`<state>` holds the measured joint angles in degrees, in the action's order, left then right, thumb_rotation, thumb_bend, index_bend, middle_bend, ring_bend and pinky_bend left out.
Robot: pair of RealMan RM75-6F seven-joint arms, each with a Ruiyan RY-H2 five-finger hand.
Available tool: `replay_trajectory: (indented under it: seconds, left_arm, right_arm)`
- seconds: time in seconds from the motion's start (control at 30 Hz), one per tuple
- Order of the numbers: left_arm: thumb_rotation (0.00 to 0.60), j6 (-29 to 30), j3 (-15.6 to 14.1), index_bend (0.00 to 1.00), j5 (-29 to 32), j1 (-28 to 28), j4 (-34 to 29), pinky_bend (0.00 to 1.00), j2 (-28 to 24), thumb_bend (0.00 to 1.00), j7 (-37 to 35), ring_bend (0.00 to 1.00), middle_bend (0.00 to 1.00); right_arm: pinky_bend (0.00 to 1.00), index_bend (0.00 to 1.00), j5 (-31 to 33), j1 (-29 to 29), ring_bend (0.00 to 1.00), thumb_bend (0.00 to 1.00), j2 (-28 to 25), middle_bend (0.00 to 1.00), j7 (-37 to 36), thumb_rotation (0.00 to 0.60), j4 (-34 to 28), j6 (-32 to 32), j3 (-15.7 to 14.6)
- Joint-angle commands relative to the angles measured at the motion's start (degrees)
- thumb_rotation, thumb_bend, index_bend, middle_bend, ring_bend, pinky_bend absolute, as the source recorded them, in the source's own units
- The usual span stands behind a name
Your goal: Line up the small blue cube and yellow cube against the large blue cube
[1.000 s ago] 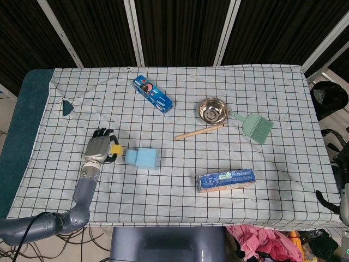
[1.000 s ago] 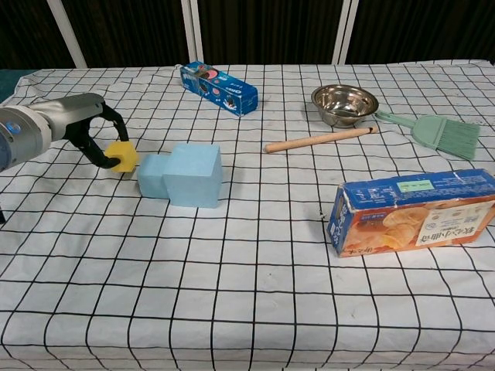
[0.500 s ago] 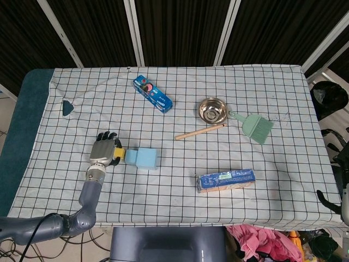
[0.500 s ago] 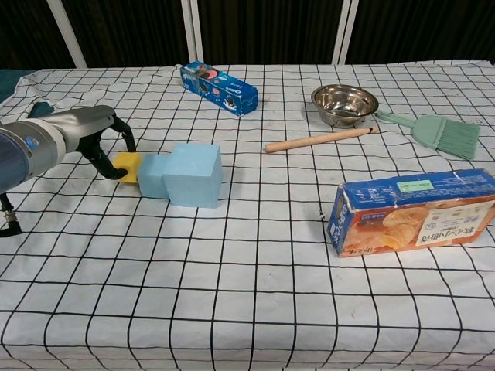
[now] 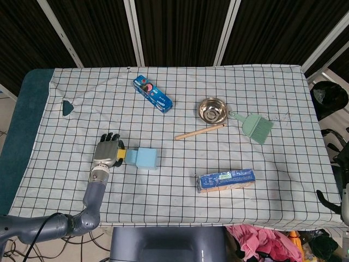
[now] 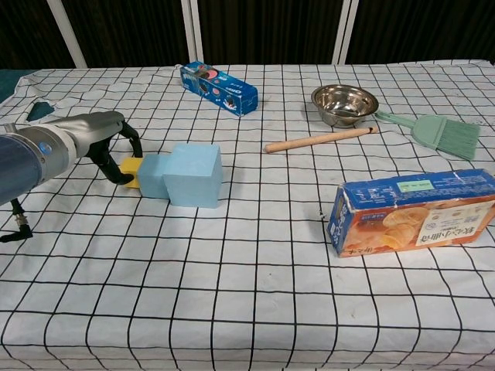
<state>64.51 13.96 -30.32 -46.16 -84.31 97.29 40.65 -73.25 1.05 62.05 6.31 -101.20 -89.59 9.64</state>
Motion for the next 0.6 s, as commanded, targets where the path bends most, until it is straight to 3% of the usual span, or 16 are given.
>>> replay_trajectory:
  seconds: [0.03, 0.6]
  left_arm:
    - [0.600, 0.1, -0.1, 0.44, 0.2, 0.0, 0.1, 0.00, 0.2, 0.35, 0.2, 0.00, 0.13]
    - [0.600, 0.3, -0.3, 0.44, 0.2, -0.3, 0.5, 0.00, 1.2, 0.35, 0.8, 0.00, 0.13]
  right_arm:
    - [0.12, 0.10, 0.0, 0.0, 0.20, 0.18, 0.0, 0.05, -0.1, 0.600, 0.0, 0.0, 0.0]
    - [0.12, 0.10, -0.2, -0.1, 0.20, 0.18, 0.1, 0.05, 0.2, 0.600, 0.1, 0.1, -0.1]
